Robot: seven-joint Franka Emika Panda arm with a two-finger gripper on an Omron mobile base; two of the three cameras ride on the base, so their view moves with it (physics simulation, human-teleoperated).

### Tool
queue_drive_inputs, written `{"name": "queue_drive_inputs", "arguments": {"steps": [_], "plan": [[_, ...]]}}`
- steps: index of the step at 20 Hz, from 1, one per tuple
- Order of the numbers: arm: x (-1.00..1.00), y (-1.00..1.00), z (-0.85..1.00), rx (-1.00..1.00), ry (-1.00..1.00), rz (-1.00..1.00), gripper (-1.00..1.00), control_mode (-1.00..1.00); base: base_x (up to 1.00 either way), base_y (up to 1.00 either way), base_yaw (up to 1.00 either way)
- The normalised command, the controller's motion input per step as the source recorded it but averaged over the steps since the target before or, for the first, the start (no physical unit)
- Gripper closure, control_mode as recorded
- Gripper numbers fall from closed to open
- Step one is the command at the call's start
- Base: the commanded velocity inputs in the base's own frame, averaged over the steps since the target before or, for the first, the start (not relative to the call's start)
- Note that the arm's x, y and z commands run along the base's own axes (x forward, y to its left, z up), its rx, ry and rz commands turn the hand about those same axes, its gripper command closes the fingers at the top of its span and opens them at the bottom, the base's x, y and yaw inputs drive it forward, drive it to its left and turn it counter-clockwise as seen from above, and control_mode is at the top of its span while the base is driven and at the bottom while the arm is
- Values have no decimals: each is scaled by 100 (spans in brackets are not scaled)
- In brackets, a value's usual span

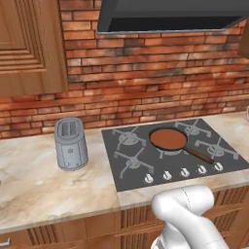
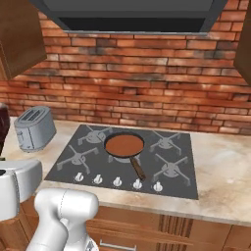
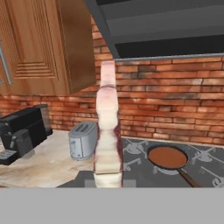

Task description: Retrieve the steak from the fridge and place it on the saucepan with marinade on the stove.

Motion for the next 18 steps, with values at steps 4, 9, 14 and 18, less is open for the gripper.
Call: {"name": "queue_drive_inputs", "arguments": {"steps": [4,9,14,18], "plan": [[0,0,0,0,0,0,100,100,65,-15,0],[0,0,0,0,0,0,100,100,100,0,-3],[0,0,0,0,0,0,100,100,89,-6,-13],[0,0,0,0,0,0,100,100,77,-48,-11]]}}
